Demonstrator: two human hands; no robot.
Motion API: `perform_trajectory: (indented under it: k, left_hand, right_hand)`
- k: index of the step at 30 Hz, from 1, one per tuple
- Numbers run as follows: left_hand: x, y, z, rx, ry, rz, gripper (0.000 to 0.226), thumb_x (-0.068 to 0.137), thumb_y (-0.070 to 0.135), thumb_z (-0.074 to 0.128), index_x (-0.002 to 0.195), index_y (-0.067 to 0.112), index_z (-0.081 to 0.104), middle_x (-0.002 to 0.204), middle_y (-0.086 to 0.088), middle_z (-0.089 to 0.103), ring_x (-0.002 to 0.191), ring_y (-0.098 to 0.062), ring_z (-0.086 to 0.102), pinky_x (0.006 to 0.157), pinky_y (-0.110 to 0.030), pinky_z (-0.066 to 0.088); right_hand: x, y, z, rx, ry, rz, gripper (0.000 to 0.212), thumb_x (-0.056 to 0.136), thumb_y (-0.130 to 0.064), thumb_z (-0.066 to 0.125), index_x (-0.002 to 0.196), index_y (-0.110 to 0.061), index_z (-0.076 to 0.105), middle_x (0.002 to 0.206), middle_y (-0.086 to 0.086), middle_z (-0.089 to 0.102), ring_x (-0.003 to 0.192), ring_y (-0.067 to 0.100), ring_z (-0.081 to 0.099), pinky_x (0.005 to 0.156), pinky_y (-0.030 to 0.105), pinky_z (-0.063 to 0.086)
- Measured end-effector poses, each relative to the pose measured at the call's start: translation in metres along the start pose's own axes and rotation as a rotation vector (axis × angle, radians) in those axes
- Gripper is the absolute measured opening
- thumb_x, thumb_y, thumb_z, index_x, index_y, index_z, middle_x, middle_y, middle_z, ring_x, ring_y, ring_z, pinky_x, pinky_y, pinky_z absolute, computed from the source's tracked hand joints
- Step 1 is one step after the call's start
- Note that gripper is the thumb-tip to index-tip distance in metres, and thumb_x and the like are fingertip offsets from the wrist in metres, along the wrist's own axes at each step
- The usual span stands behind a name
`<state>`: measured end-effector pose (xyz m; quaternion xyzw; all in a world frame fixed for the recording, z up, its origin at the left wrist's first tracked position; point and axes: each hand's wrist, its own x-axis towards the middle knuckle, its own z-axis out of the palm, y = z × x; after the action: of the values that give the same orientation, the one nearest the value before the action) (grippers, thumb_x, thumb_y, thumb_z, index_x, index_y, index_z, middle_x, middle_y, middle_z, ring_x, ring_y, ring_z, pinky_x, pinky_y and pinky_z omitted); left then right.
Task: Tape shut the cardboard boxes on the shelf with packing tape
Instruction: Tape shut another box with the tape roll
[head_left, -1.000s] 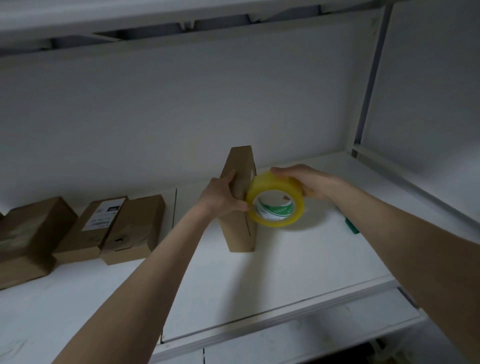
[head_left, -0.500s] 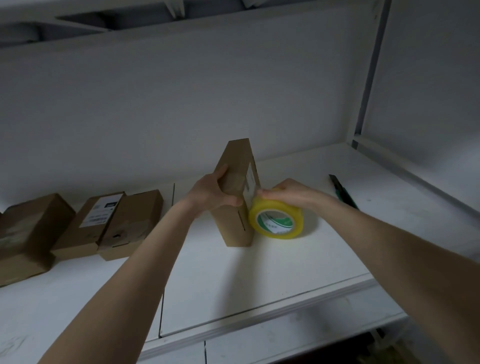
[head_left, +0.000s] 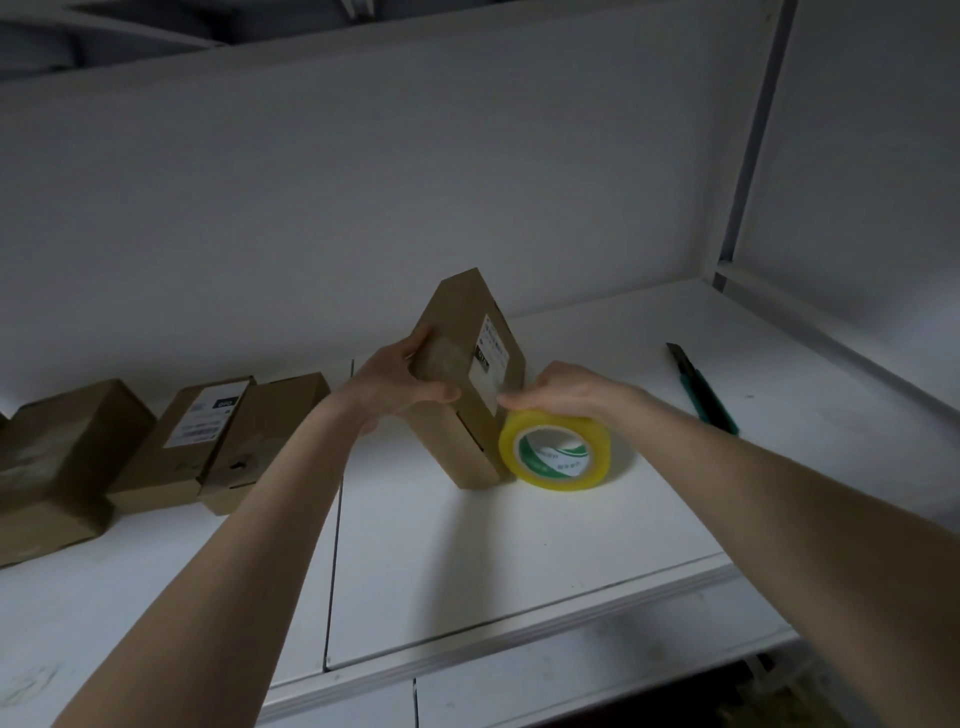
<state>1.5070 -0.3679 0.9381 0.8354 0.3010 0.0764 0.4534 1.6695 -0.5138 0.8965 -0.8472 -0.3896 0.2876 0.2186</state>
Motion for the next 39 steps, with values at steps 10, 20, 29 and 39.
perform_trajectory:
  k: [10,20,29,39]
  left_hand:
    - [0.021,0.036,0.018,0.334,0.160,-0.068,0.080,0.089,0.063,0.045,0.138,0.000,0.036,0.128,-0.016,0.055,0.116,-0.036,0.055,0.089,-0.040,0.047]
    - [0.019,0.005,-0.003,-0.031,0.187,-0.168,0.040,0.082,0.040,0.066,0.104,0.006,0.065,0.097,-0.012,0.070,0.086,-0.029,0.068,0.087,-0.044,0.055]
    - [0.013,-0.031,0.017,-0.477,0.260,-0.225,0.045,0.086,0.035,0.068,0.115,0.001,0.063,0.105,-0.015,0.069,0.095,-0.032,0.066,0.088,-0.044,0.054]
    - [0.015,-0.040,0.022,-0.661,0.256,-0.166,0.035,0.088,0.031,0.065,0.112,0.005,0.061,0.100,-0.012,0.069,0.087,-0.028,0.065,0.076,-0.038,0.055]
  right_hand:
    - [0.023,-0.017,0.017,-0.193,0.002,0.002,0.118,0.037,-0.094,0.046,0.137,-0.032,0.043,0.126,-0.003,0.061,0.105,0.022,0.061,0.093,0.040,0.050]
    - [-0.004,0.025,-0.019,0.276,0.003,-0.028,0.045,0.080,-0.061,0.066,0.098,-0.019,0.064,0.091,-0.002,0.069,0.081,0.011,0.064,0.065,0.021,0.048]
    - [-0.013,0.022,-0.045,0.255,0.090,-0.109,0.044,0.083,-0.058,0.064,0.097,-0.017,0.069,0.091,0.000,0.070,0.082,0.014,0.065,0.076,0.027,0.051]
    - [-0.010,0.044,-0.058,-0.091,0.065,0.023,0.070,0.067,-0.083,0.057,0.084,-0.016,0.068,0.088,0.004,0.070,0.082,0.020,0.066,0.079,0.035,0.054]
